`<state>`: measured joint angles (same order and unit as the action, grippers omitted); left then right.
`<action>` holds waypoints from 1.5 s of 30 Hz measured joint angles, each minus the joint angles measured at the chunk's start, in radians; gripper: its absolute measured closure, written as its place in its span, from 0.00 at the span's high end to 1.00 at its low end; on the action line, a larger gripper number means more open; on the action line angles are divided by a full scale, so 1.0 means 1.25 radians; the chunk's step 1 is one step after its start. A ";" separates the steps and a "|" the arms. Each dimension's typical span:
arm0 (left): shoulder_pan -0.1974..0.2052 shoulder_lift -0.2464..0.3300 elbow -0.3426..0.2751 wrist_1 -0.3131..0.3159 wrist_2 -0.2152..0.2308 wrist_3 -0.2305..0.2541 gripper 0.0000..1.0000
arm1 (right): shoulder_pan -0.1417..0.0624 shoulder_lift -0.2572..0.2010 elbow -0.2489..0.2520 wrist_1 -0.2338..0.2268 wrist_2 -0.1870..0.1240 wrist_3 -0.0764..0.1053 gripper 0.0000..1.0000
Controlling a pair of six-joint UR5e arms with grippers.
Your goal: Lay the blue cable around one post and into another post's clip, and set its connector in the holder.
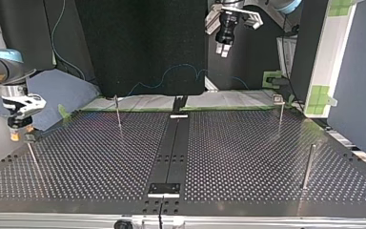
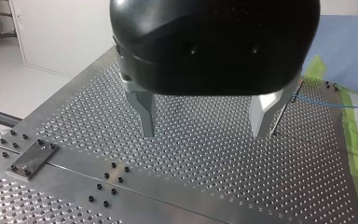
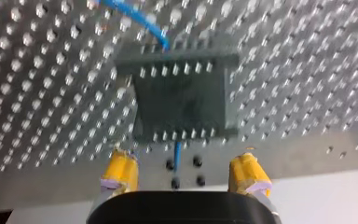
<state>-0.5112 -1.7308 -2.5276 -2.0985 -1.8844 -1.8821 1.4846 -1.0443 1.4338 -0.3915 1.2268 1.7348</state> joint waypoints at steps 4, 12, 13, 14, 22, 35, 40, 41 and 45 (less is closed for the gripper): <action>0.000 0.000 0.000 0.000 0.000 0.000 1.00 | -0.003 0.000 0.000 0.020 0.032 -0.001 0.98; 0.000 0.000 0.000 0.000 0.000 0.000 1.00 | -0.007 0.000 0.001 0.046 0.091 -0.001 0.98; 0.000 0.000 0.000 0.000 0.000 0.000 1.00 | -0.007 0.000 0.001 0.051 0.097 -0.001 0.98; 0.000 0.000 0.000 0.000 0.000 0.000 1.00 | -0.008 0.000 0.002 0.056 0.104 -0.001 0.98; 0.000 0.000 0.000 0.000 0.001 0.000 1.00 | -0.008 0.000 0.041 0.051 0.166 -0.003 0.98; -0.002 0.000 -0.001 0.001 0.004 -0.003 1.00 | 0.016 0.000 0.095 0.023 0.207 -0.009 0.98; -0.003 0.000 -0.004 0.002 0.014 -0.008 1.00 | 0.029 0.000 0.125 0.006 0.206 -0.010 0.98; -0.003 0.000 -0.004 0.003 0.018 -0.010 1.00 | 0.033 0.000 0.132 0.000 0.206 -0.010 0.98; -0.004 -0.001 -0.006 0.004 0.027 -0.013 1.00 | 0.049 0.000 0.163 -0.029 0.198 -0.011 0.98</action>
<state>-0.5157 -1.7320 -2.5349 -2.0934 -1.8510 -1.8981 1.5459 -1.0442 1.6370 -0.4280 1.4749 1.7213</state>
